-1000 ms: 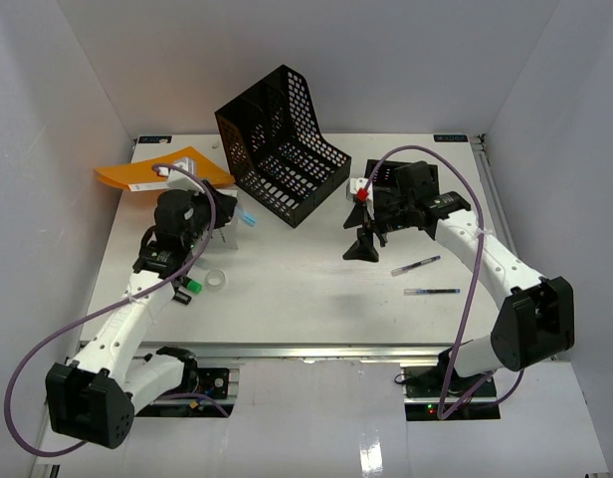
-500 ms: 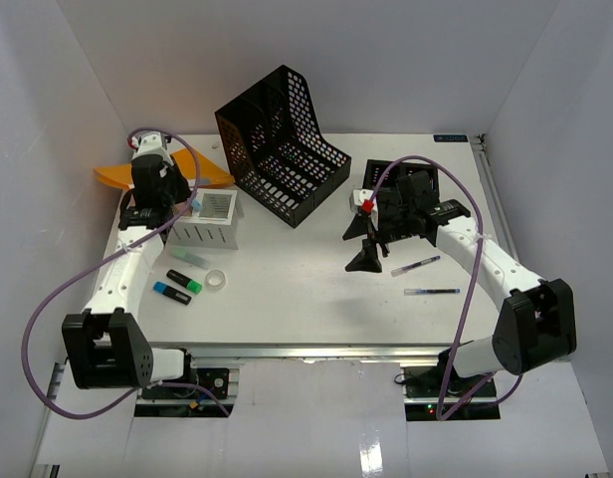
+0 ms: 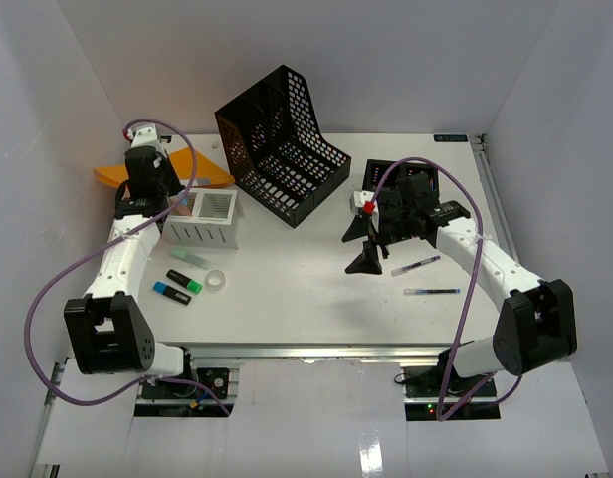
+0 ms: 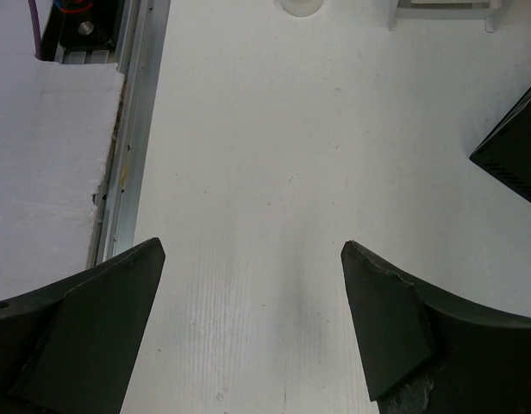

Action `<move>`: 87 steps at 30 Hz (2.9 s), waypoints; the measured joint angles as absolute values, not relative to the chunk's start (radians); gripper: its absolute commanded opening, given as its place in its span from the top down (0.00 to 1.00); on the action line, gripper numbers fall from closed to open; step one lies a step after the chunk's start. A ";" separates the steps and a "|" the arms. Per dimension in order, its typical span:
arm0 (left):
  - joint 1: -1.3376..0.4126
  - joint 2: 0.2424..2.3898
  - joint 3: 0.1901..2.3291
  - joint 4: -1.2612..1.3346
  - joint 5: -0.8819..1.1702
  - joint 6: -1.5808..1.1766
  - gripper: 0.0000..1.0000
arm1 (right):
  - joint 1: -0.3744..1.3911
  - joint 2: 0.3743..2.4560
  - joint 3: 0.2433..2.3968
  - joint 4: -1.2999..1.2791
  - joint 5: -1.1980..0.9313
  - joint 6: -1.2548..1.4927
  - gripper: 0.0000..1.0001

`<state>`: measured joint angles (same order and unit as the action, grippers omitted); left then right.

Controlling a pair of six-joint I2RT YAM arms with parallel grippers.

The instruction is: Organize the desk

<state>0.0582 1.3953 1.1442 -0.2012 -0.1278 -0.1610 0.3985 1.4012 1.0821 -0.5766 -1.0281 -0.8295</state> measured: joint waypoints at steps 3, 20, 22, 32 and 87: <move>0.058 1.413 1.143 -0.200 -0.122 -0.161 0.76 | 0.398 1.401 1.082 -0.577 -1.028 -0.832 0.10; 0.058 1.373 1.048 -0.216 -0.070 -0.244 0.07 | 0.385 1.401 1.082 -0.576 -1.028 -0.843 0.10; 0.059 1.321 1.030 -0.233 -0.063 -0.272 0.07 | 0.384 1.401 1.081 -0.577 -1.027 -0.845 0.10; 0.071 0.970 0.900 -0.365 -0.029 -0.545 0.31 | 0.374 1.401 1.080 -0.576 -1.021 -0.846 0.10; 0.136 1.557 0.856 -0.501 -0.123 -1.019 0.38 | 0.353 1.401 1.064 -0.577 -1.021 -0.850 0.10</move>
